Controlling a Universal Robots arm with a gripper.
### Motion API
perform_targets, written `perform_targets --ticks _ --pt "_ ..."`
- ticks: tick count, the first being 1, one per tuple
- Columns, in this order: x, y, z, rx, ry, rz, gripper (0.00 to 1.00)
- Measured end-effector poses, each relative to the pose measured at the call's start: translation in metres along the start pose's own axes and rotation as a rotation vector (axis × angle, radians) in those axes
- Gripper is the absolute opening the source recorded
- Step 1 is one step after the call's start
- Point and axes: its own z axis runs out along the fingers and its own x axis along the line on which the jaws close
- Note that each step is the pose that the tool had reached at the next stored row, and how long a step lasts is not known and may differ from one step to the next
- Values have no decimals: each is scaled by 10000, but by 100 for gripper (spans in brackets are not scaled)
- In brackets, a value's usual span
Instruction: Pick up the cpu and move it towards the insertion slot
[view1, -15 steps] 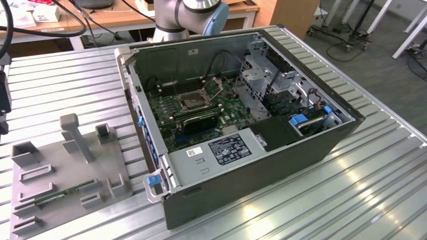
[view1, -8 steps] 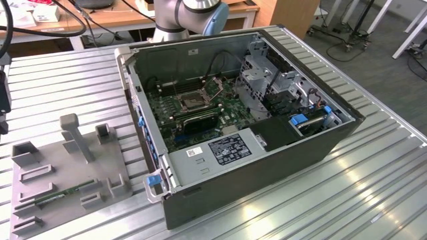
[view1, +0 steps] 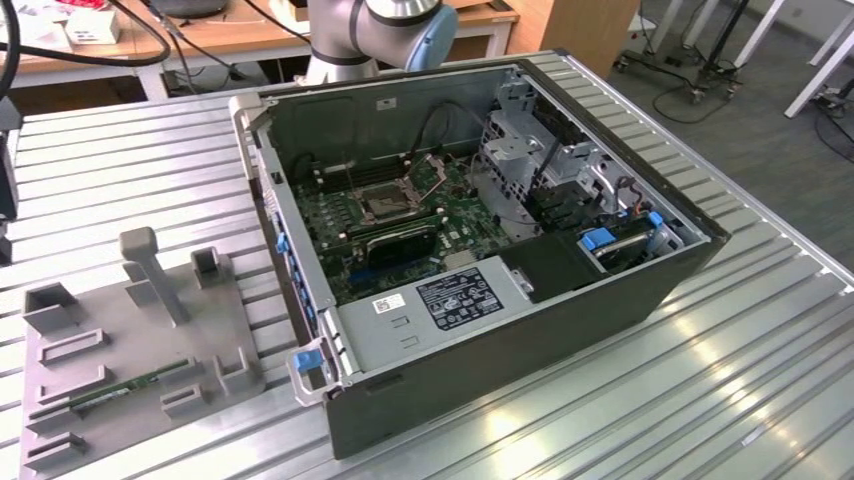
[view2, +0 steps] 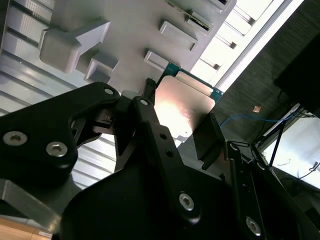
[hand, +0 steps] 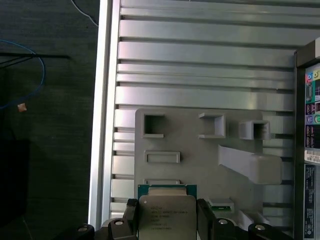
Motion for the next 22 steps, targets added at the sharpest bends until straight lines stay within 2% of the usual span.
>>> perform_targets --ticks 12,22 --pt "0 2 -44 0 0 0 55" --pt "0 2 -54 -1 0 0 55"
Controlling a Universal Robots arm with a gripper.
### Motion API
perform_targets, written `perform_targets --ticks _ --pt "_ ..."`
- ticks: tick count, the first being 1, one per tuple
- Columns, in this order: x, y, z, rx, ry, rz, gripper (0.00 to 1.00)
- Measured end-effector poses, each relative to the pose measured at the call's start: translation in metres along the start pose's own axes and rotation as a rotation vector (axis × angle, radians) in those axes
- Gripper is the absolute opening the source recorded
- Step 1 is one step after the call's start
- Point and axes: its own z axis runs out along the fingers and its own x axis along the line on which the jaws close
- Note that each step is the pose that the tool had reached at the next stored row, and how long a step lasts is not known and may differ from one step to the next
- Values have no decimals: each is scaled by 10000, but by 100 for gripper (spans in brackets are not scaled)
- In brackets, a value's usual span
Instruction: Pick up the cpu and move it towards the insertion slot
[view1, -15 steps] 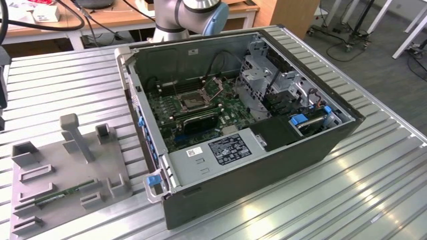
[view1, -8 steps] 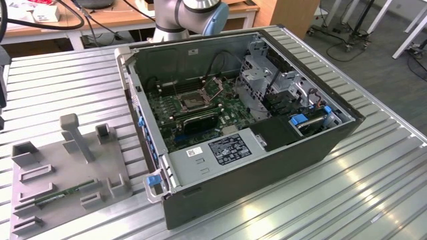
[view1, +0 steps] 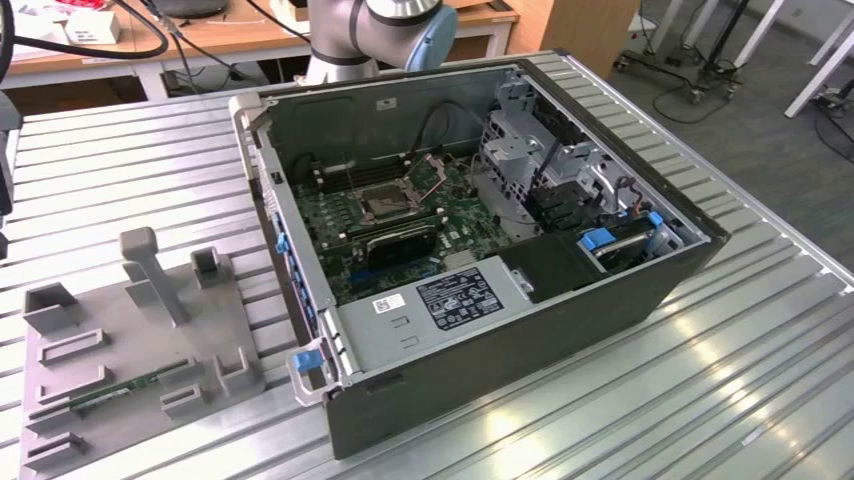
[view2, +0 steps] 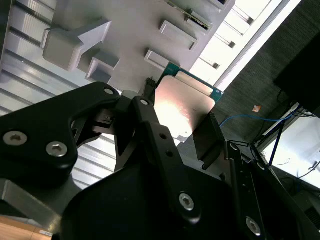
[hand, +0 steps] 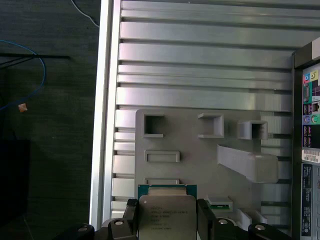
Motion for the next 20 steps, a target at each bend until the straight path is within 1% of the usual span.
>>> perform_targets --ticks 6,15,20 --pt "0 0 -13 1 2 0 55" --pt "0 4 -109 0 0 0 55" --pt "0 4 -119 0 1 0 55"
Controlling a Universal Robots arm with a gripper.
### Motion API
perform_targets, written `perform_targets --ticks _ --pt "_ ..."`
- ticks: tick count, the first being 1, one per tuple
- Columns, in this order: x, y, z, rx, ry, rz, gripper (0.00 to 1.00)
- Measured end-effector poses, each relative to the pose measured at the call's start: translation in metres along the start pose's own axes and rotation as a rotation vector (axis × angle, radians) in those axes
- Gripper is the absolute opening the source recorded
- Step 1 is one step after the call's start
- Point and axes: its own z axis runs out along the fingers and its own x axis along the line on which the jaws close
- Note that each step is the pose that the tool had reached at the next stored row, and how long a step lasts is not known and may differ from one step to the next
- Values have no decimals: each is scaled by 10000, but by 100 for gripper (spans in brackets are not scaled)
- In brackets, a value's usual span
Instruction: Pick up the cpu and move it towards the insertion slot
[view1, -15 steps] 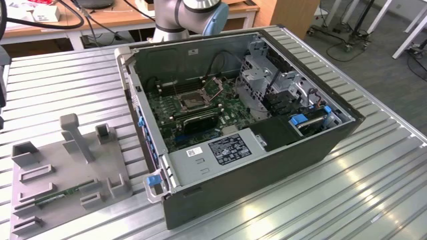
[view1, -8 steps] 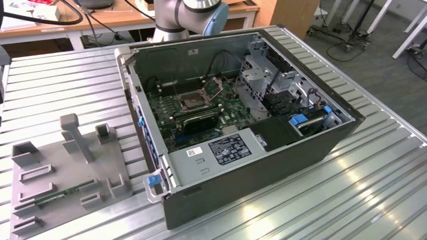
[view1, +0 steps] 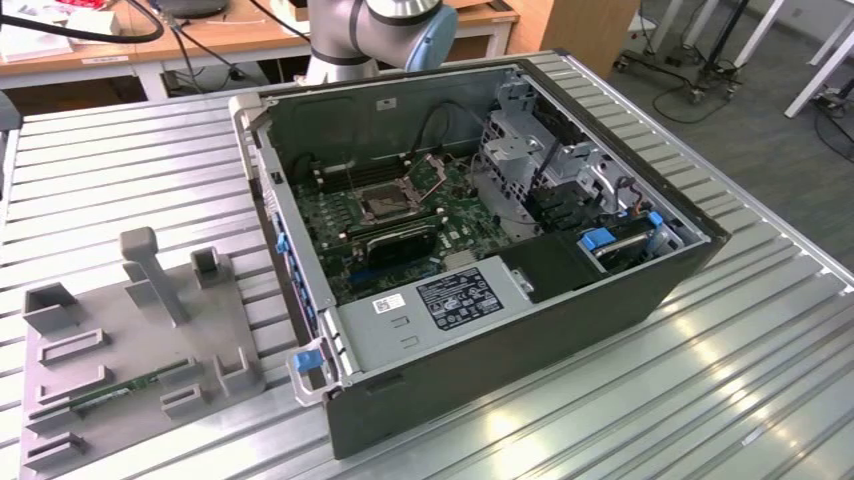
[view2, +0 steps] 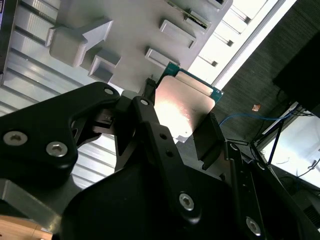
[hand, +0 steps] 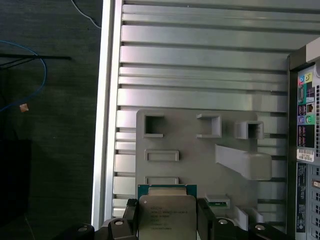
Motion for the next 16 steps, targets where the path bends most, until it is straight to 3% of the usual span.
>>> perform_targets --ticks 16 --pt "-51 -1 0 -1 -1 0 55"
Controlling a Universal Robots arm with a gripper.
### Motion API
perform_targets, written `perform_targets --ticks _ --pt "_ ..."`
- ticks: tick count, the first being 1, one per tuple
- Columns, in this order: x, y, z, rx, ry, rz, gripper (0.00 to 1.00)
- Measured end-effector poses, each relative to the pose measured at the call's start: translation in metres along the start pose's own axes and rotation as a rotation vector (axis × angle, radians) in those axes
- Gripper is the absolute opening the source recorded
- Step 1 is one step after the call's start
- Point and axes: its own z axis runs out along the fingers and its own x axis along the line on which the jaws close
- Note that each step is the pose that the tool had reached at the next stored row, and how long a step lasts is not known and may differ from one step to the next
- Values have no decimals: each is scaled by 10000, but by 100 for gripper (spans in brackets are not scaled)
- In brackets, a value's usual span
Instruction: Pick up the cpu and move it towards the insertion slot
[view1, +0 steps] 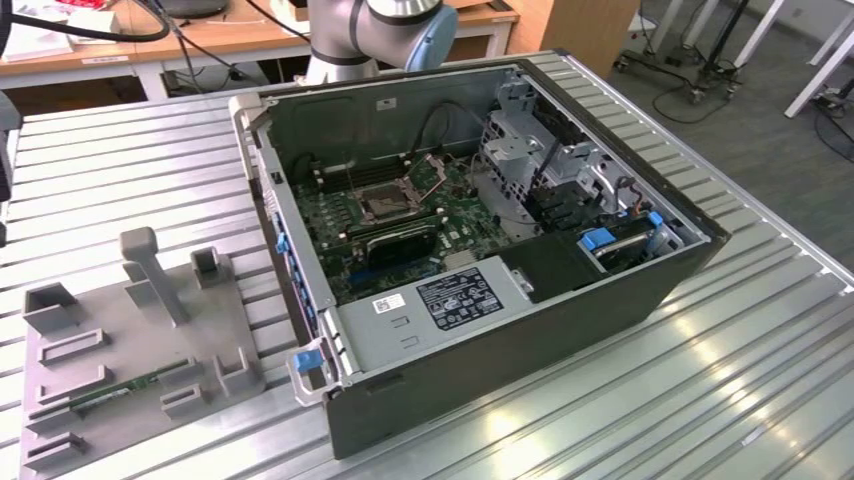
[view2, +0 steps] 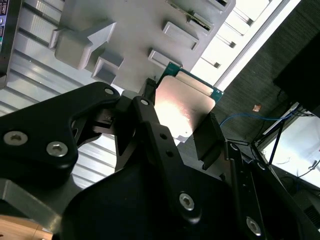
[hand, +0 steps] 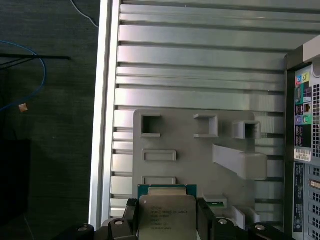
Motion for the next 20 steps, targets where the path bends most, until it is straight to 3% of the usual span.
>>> perform_targets --ticks 20 --pt "-61 -2 0 1 0 1 55"
